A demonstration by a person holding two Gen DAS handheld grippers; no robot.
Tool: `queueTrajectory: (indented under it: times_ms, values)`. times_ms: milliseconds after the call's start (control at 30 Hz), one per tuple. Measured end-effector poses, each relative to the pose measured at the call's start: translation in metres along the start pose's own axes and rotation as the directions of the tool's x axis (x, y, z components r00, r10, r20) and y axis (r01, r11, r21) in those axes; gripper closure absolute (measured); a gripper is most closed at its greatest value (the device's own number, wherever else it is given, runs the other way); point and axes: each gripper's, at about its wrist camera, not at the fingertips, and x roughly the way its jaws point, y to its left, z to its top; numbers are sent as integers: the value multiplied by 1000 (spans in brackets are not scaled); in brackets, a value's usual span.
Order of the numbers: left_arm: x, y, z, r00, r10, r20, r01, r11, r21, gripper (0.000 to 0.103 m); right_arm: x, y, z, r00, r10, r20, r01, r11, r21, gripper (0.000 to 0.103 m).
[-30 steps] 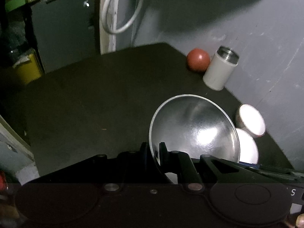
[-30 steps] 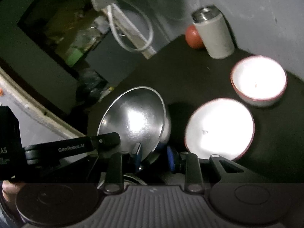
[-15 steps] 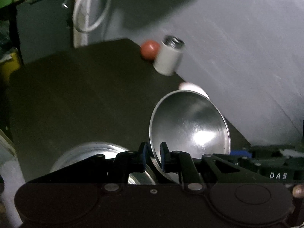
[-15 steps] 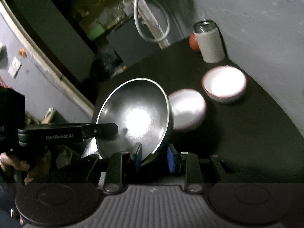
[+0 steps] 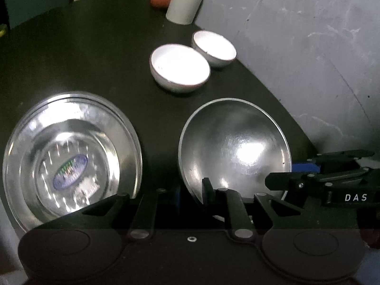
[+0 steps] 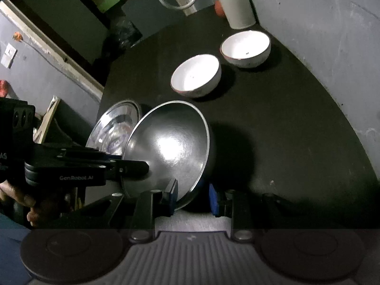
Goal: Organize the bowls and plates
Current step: 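Lift the deep steel bowl with both grippers toward the stacked plates, then lower the steel bowl beside the stacked plates and open both grippers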
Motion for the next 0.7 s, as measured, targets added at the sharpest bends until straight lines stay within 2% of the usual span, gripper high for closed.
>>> queueTrajectory:
  times_ms: [267,533,600,700]
  values:
    - [6,-1,-3,999,36,-38,-39,996,-77,84,5,-2,2,998,30,-62,-32,999,-38,71]
    - [-2,-2,-14,996,82,-30,-86,986,-145,84,9,-8,4,993,74,-88,-81,994,-71,69]
    - [-6,-3,-17,995,99,-22,-101,984,-150,81,10,-12,5,992,95,-84,-100,993,-66,67]
    - [-12,-3,-19,990,143,-19,-144,976,-163,68,10,-16,6,992,107,-72,-111,992,-62,62]
